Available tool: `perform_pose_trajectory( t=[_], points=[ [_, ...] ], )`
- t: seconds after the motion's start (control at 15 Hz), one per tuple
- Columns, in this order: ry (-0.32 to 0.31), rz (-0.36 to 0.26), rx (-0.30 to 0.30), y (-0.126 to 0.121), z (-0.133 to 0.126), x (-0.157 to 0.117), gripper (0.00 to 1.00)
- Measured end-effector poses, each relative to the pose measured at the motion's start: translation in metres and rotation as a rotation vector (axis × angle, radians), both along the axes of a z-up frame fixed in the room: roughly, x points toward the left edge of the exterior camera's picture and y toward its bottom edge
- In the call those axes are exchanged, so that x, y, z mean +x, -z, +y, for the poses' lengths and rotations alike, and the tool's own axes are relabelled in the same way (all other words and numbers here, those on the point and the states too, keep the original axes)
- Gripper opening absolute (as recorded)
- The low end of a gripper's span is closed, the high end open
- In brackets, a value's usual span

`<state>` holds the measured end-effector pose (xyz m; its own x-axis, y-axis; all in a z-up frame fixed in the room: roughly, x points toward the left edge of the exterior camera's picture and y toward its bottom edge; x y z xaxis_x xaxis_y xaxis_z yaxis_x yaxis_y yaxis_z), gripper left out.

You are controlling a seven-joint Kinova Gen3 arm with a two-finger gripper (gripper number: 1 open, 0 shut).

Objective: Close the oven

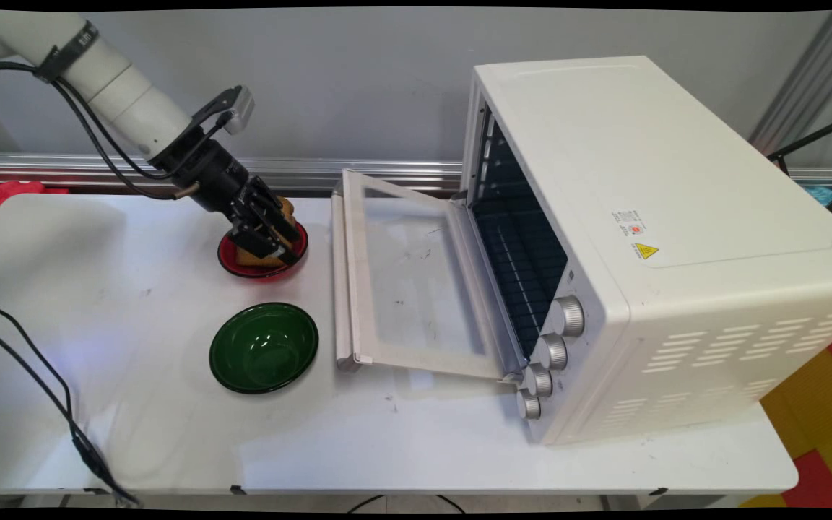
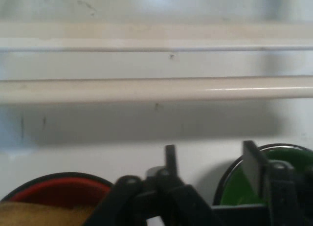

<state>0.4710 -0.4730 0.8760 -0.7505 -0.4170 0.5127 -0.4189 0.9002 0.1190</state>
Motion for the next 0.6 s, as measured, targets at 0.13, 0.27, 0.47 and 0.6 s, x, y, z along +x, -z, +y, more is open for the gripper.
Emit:
perform_pose_trajectory(
  t=[0.13,0.27,0.47,0.6],
  points=[
    [0.005,0.009,0.019,0.004,0.0,0.0,0.0],
    [0.011,0.015,0.028,0.009,-0.001,0.0,0.0],
    [0.021,0.03,0.027,0.022,-0.002,0.0,0.0],
    [0.026,0.044,0.017,0.035,-0.005,-0.002,0.0]
  ],
)
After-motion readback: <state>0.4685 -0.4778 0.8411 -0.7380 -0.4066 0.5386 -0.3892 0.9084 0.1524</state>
